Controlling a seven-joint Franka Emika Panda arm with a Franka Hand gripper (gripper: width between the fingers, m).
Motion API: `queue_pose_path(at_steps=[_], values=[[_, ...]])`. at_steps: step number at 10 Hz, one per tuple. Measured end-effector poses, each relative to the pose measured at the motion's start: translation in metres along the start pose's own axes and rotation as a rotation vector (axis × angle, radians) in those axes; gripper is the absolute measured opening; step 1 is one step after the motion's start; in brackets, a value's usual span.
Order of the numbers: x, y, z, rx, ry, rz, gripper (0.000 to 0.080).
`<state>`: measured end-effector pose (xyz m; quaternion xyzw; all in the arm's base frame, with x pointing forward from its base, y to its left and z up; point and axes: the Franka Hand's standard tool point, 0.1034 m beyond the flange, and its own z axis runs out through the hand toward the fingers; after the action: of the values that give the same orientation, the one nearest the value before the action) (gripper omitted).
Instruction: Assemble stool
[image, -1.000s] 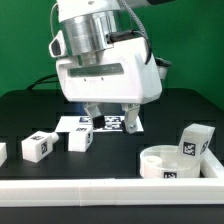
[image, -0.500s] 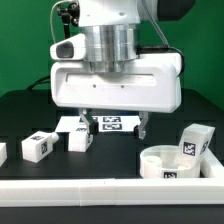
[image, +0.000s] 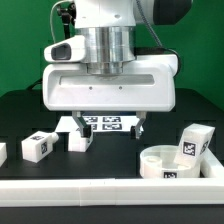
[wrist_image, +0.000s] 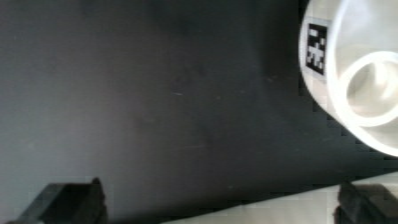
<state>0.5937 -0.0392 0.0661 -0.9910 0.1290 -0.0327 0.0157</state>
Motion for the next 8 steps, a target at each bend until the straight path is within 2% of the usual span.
queue_pose_path(at_steps=[3, 4, 5, 8], values=[[-0.039, 0.05, 0.012, -0.013, -0.028, 0.026, 0.0649], [-0.045, 0.056, 0.015, -0.015, -0.034, 0.03, 0.0649], [-0.042, 0.052, 0.013, -0.013, -0.03, 0.026, 0.0649], [-0.044, 0.055, 0.015, -0.014, -0.025, 0.014, 0.0649]])
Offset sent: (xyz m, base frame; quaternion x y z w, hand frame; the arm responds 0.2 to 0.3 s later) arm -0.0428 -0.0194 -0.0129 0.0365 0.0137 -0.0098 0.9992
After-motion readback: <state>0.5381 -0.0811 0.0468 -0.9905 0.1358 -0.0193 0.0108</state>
